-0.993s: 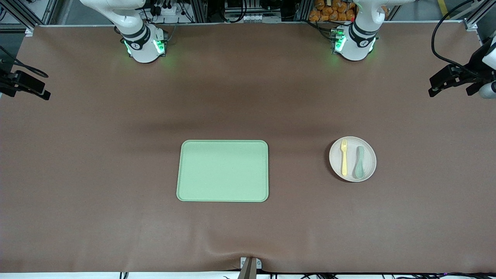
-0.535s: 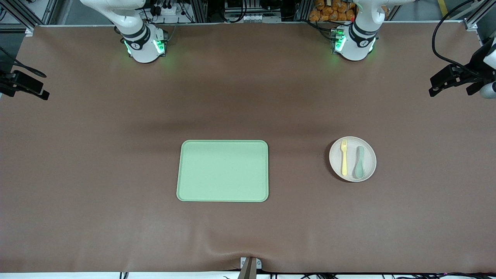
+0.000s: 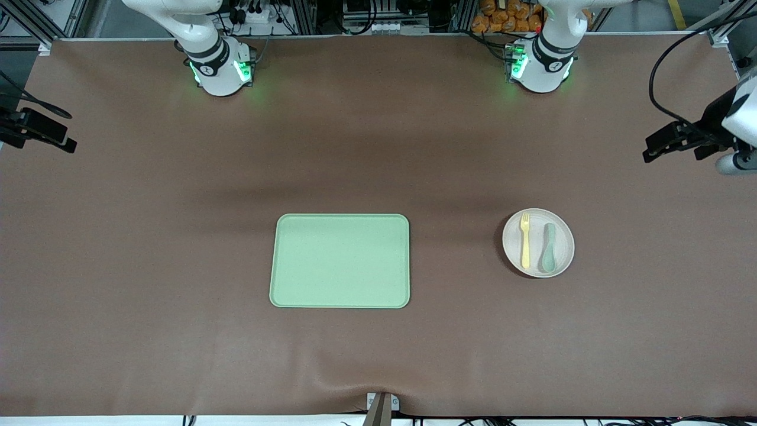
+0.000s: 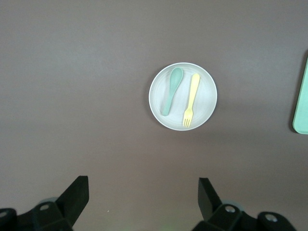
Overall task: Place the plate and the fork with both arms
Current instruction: 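Move the left gripper down to the white plate's rim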
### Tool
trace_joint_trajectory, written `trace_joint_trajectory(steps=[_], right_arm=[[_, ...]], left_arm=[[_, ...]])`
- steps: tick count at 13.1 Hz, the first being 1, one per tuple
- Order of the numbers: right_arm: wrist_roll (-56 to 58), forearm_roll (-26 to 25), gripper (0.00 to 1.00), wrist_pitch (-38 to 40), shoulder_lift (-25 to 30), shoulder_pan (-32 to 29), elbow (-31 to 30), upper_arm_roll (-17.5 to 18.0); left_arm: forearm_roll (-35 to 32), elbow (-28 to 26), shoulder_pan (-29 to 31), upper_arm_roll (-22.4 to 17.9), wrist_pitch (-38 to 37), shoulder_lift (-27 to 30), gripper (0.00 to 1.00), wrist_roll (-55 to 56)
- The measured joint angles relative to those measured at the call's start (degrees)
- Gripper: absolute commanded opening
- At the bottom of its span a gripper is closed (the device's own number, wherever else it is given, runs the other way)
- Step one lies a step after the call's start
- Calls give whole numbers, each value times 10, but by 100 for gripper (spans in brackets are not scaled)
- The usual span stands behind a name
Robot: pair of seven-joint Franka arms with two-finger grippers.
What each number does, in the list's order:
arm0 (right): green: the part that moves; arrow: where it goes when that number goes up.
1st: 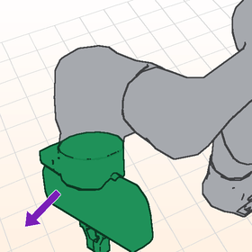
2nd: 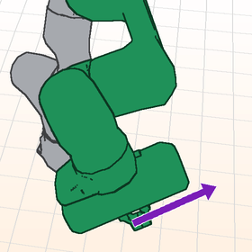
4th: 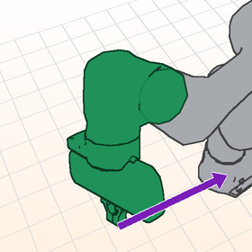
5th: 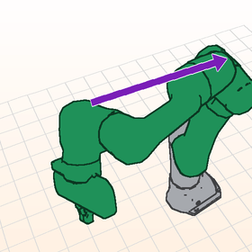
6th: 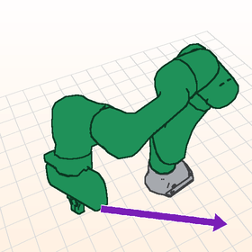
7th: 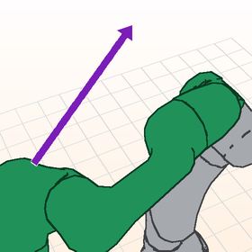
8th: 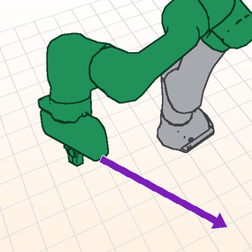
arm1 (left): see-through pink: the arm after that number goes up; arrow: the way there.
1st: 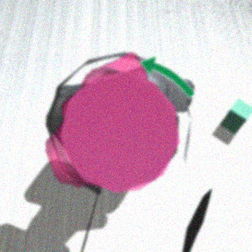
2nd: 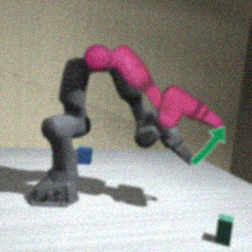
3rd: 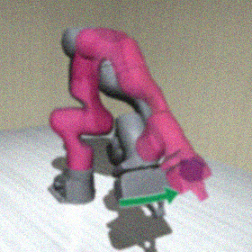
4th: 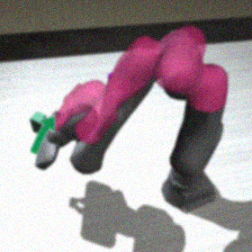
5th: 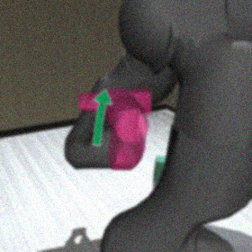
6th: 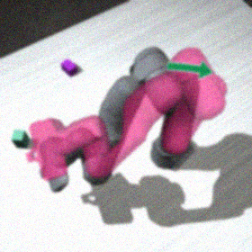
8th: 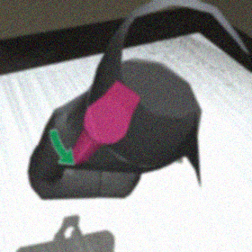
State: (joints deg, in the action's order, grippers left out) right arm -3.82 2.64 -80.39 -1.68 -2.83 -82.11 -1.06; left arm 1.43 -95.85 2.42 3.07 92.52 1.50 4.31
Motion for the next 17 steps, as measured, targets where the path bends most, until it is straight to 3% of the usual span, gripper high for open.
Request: trace_joint_trajectory(steps=[8, 17], right_arm=[[0, 0, 100, 0, -1, 0, 0, 0], [0, 1, 100, 0, -1, -1, 0, 1]], left_arm=[[23, -150, 6, 0, 177, -12, 100, -3], [37, -226, 16, 0, 328, -86, 100, -45]])
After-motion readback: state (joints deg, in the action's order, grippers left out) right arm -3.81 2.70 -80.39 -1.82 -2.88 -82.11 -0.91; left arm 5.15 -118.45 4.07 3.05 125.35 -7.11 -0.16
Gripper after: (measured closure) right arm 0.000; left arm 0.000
